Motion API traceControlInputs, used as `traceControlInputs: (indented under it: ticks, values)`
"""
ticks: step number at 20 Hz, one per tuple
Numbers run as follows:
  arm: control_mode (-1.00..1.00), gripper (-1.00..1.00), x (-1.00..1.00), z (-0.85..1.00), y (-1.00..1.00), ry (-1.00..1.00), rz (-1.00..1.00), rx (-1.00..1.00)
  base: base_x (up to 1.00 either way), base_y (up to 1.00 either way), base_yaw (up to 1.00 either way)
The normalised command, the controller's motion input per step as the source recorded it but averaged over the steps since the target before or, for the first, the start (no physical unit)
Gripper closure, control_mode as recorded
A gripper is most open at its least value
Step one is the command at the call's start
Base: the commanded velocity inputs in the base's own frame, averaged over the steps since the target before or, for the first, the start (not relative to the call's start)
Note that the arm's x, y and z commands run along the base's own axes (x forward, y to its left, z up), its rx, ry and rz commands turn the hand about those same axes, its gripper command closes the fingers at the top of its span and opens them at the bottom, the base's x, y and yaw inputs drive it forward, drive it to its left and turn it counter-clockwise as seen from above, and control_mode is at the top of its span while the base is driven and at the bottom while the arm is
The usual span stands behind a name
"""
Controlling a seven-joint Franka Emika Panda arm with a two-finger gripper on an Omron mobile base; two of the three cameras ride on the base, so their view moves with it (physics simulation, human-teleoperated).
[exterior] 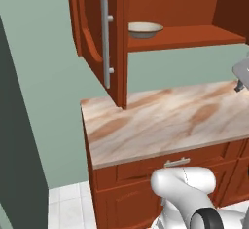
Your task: Pick up the bowls from the cabinet and place each bowl in front of a stool on the dining counter.
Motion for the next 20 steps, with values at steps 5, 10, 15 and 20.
traceControlInputs:
  ticks: [5, 10, 15, 20]
  values:
    - [-1.00, -1.00, 0.16, -0.04, 0.01, 0.00, 0.02, 0.00, 0.60, 0.02, 0.04]
    - [-1.00, -1.00, 0.98, -0.02, 0.14, -0.10, 0.06, 0.01, 0.00, 0.00, 0.00]
    - [-1.00, -1.00, 0.98, 0.02, 0.05, -0.21, 0.08, 0.05, 0.00, 0.00, 0.00]
    - [-1.00, -1.00, 0.61, 0.26, 0.05, -0.24, 0.01, 0.03, 0.00, 0.00, 0.00]
